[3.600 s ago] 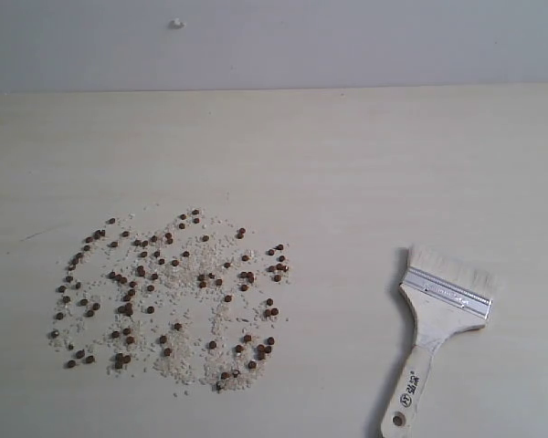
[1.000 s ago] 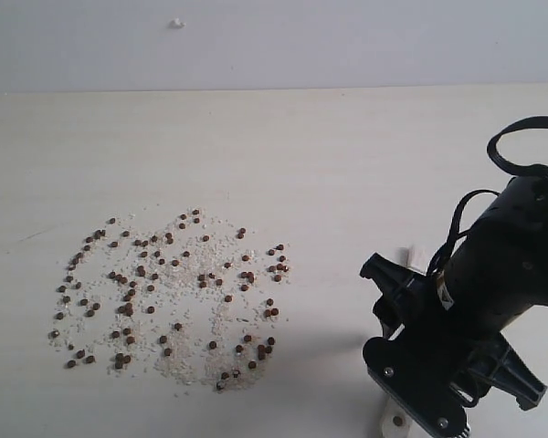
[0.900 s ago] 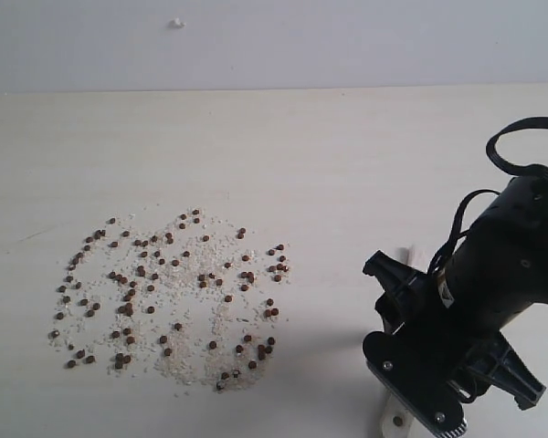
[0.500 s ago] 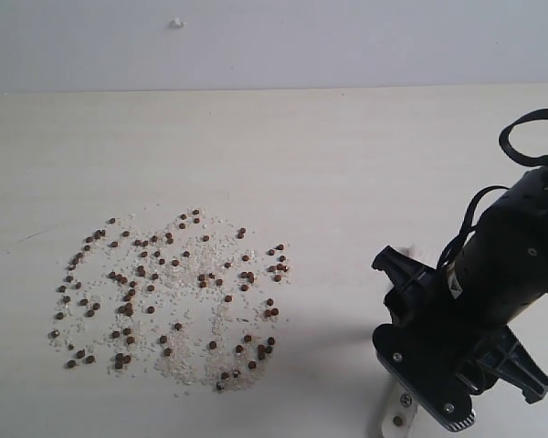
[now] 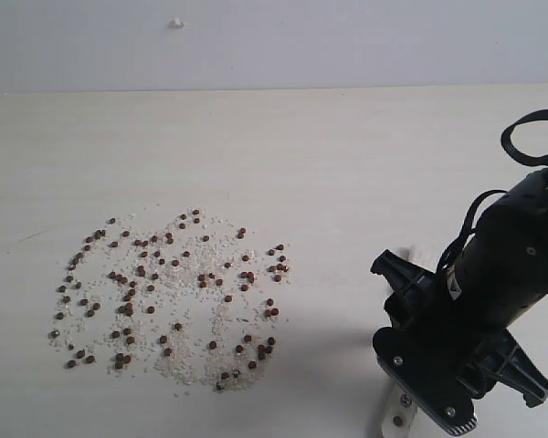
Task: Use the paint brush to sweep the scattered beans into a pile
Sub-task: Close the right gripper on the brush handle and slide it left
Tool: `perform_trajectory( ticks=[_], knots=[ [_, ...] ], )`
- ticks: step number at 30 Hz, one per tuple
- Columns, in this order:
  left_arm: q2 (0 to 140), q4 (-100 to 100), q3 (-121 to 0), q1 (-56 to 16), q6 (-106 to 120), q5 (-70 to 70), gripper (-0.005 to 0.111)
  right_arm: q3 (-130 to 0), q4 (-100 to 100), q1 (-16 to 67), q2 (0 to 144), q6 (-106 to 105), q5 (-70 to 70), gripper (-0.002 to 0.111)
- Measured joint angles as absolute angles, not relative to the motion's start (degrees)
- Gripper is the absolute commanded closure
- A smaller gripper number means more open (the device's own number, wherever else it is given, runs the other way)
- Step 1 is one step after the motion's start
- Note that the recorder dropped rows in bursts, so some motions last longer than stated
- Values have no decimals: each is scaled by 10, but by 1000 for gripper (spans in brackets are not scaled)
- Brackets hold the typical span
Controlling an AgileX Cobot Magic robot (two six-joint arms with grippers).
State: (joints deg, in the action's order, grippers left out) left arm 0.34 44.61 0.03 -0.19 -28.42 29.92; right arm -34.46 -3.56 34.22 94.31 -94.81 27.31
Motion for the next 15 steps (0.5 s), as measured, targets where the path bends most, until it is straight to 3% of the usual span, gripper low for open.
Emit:
perform_trajectory(
  ticks=[5, 7, 15],
  knots=[
    [3, 446, 0, -2, -284, 299, 107, -345, -36, 342, 955, -949, 278, 51],
    [3, 446, 0, -2, -284, 299, 107, -346, -36, 342, 958, -950, 278, 57],
    [3, 446, 0, -2, -284, 299, 107, -348, -33, 342, 964, -948, 251, 105]
  ],
)
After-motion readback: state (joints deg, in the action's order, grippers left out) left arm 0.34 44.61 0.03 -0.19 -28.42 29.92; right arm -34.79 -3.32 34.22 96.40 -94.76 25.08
